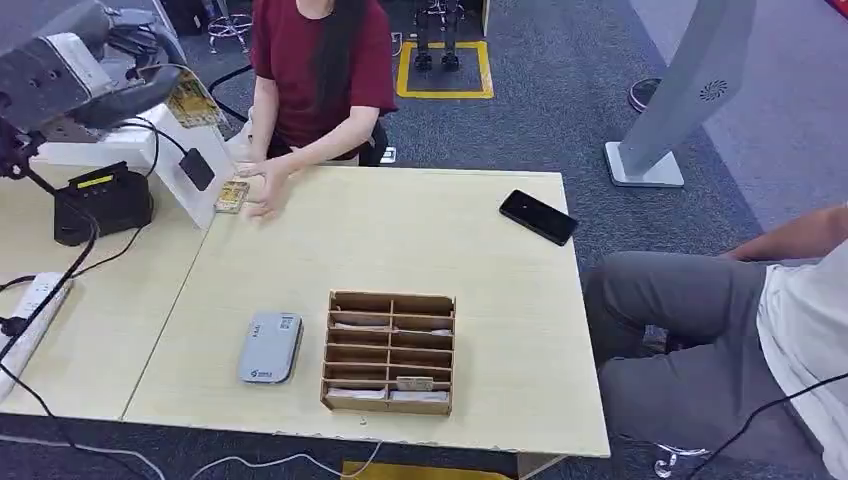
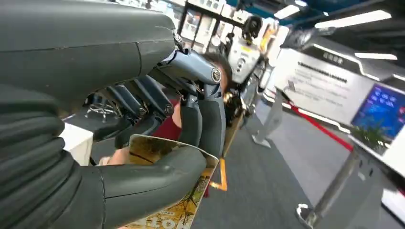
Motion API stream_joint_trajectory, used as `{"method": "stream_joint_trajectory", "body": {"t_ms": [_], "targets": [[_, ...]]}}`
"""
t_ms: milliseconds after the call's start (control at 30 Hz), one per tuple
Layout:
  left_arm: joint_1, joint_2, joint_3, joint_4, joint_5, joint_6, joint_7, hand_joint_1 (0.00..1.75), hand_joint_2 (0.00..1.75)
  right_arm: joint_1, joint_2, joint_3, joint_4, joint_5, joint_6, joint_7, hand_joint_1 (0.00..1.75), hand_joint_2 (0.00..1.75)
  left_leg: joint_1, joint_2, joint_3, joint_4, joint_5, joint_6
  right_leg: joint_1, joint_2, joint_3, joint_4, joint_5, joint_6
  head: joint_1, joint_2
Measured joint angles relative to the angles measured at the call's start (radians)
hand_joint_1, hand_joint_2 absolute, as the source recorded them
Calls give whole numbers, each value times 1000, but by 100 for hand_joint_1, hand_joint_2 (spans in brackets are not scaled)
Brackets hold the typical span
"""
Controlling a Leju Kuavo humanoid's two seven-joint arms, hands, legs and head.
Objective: Pass the card to the sensor for recognition and then transmit it.
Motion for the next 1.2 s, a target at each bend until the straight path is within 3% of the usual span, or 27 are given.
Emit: {"method": "stream_joint_trajectory", "body": {"t_ms": [100, 200, 300, 433, 567, 800, 900, 1200], "targets": [[-12, 39, 0, 0, 4, 37, -2, 175, 175, 0, 0, 0, 0, 0, 6, 0, 0, 175, 0, 0, 0, 0, 0, 0, 0, 0, 0, 0, 0, 0, 0, 0], [18, 59, 0, 10, -92, 113, -34, 175, 175, -2, 0, 0, 0, 0, 6, 0, 0, 175, 0, -1, 0, 0, 0, 0, 0, -1, 0, 0, 0, 0, 0, 0], [60, 49, 0, 74, -280, 217, -68, 175, 175, -6, 0, 0, 0, 0, 3, 0, 0, 175, 0, -1, 0, 0, 1, -1, 0, -1, 0, 0, 0, -1, 0, 0], [97, 23, 0, 140, -360, 261, -83, 175, 175, -7, 0, 0, 0, 0, 3, 0, 0, 175, 0, -1, 0, 0, 1, -1, 0, -1, 0, 0, 1, -1, 0, 0], [111, -60, 0, 273, -571, 398, -58, 175, 175, -11, 2, 3, 0, 0, 3, 4, 0, 175, -1, -3, 0, 0, 1, -1, -1, -3, 1, -1, 1, -1, 0, 0], [143, -204, 0, 508, -758, 588, -37, 175, 175, -14, 4, 9, 0, 0, 5, 5, 0, 175, -1, -3, 0, 0, 1, -1, -1, -2, 1, -1, 1, -1, 0, 0], [159, -246, 0, 585, -773, 623, -53, 175, 175, -14, 5, 10, 0, 0, 6, 17, 0, 175, -1, -3, 0, 0, 1, -1, -1, -2, 1, -1, 1, -1, 0, 0], [160, -301, 0, 686, -791, 627, -67, 175, 175, -12, 5, 13, 0, 0, 8, 17, 0, 175, 0, -2, 0, 0, 1, -1, 0, -2, 0, -1, 1, -1, 0, 0]]}}
